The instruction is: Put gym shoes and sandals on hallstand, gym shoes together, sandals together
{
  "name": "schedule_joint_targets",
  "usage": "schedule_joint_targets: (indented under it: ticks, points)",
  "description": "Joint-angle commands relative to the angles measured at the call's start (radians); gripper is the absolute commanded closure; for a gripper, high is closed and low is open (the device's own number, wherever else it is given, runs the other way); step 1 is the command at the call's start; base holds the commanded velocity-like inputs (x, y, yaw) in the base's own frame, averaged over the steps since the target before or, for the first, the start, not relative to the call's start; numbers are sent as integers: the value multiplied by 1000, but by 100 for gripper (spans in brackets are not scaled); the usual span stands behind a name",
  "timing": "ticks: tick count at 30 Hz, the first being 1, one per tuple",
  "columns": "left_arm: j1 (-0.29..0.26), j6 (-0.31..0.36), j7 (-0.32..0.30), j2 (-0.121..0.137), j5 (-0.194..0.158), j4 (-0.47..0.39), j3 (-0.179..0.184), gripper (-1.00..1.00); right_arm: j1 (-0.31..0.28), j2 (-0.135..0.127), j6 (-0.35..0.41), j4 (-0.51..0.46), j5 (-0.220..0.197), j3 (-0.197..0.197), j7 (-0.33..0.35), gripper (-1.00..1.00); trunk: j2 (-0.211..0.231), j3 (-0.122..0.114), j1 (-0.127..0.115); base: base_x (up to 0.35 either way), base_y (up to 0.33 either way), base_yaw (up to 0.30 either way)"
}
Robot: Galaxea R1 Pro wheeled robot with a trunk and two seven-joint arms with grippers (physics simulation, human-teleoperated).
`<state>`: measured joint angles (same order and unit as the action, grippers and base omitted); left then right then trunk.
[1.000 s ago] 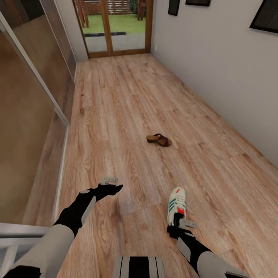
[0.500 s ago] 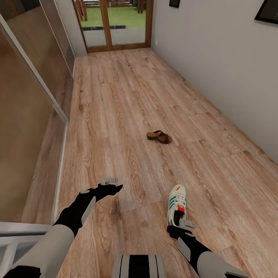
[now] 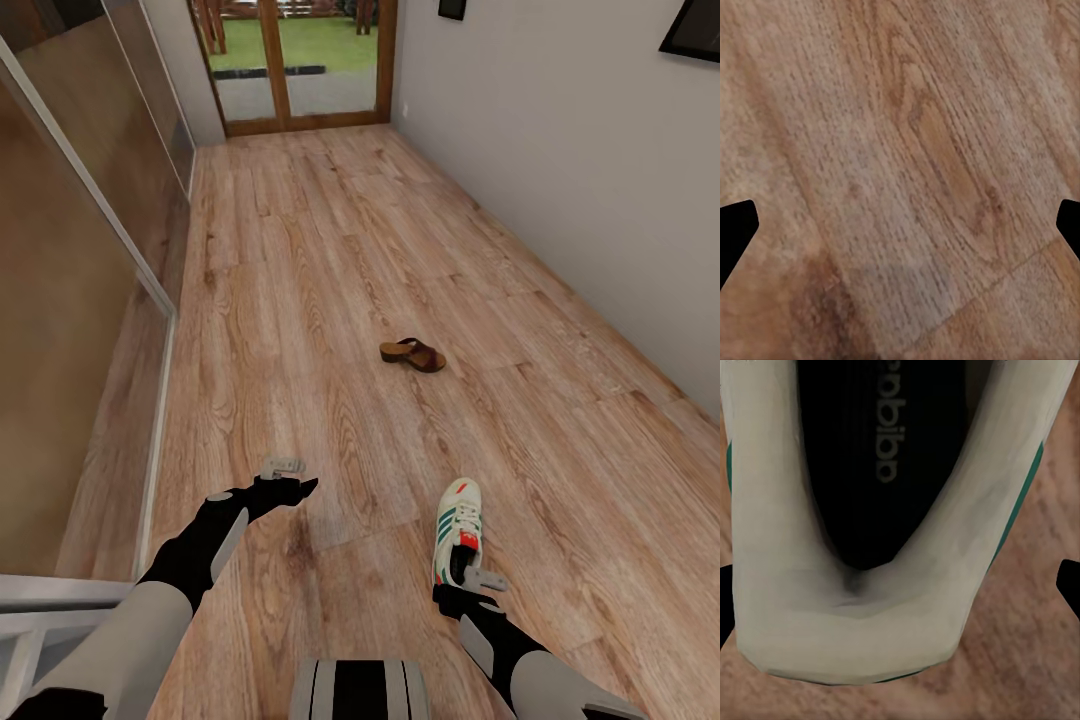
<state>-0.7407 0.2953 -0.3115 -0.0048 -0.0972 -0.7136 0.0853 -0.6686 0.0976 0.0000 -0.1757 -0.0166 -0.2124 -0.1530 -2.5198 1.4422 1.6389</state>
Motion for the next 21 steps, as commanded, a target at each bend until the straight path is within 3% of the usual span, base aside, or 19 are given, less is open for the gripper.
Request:
schedule_joint_targets:
  ticks: [1, 21]
  points:
    - [0, 8, 0, 0, -10, -1, 1, -100, 0, 1, 0, -1, -2, -4, -2, -100, 0, 1, 0, 1, 0, 0]
    - [0, 8, 0, 0, -10, -1, 1, -100, 0, 1, 0, -1, -2, -4, -2, -100, 0, 1, 0, 38, 0, 0]
